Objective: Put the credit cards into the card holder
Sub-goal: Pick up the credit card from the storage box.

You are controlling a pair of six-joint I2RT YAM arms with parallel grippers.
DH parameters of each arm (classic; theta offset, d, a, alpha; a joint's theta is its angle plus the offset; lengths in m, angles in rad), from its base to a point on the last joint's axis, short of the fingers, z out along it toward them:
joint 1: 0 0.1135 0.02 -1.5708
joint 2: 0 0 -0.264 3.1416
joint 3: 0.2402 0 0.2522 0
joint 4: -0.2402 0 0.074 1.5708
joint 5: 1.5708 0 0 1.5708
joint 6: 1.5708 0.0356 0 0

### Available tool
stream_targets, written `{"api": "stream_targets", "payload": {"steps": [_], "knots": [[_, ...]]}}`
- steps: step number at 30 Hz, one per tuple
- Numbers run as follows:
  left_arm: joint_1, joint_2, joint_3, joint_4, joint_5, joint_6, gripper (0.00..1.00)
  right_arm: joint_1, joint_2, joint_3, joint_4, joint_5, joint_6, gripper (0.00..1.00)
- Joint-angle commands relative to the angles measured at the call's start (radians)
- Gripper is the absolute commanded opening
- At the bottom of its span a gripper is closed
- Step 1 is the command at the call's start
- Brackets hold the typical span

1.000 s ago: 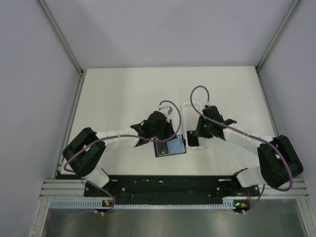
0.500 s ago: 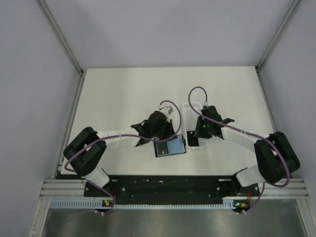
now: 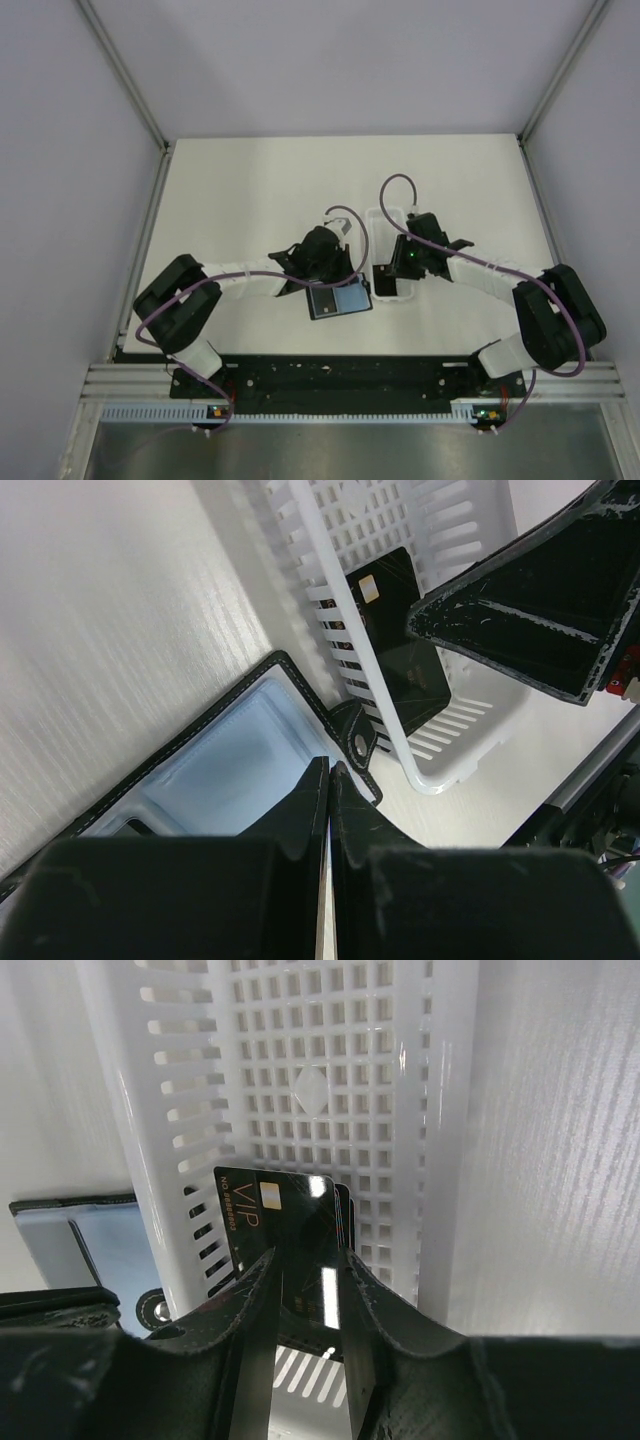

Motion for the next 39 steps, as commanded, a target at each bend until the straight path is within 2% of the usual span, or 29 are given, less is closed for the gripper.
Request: {"api": "stream_targets", "payload": {"steps": [1, 24, 32, 39], "knots": [[-0.005, 0.006, 0.035, 0.045, 0.02, -0.007, 0.01, -0.011, -0.01, -0.001, 0.079, -0.06, -0.001, 0.29], [-0.01, 0.037, 0.044, 0.049, 0.026, -0.014, 0.0, -0.012, -0.078, -0.054, 0.192, -0.195, -0.006, 0.27], [-0.01, 0.038, 0.044, 0.048, 0.025, -0.014, 0.0, -0.012, -0.065, -0.06, 0.212, -0.243, -0.015, 0.2], [-0.01, 0.044, 0.052, 0.042, 0.023, -0.012, 0.0, -0.012, -0.059, -0.068, 0.195, -0.252, -0.044, 0.19]]}}
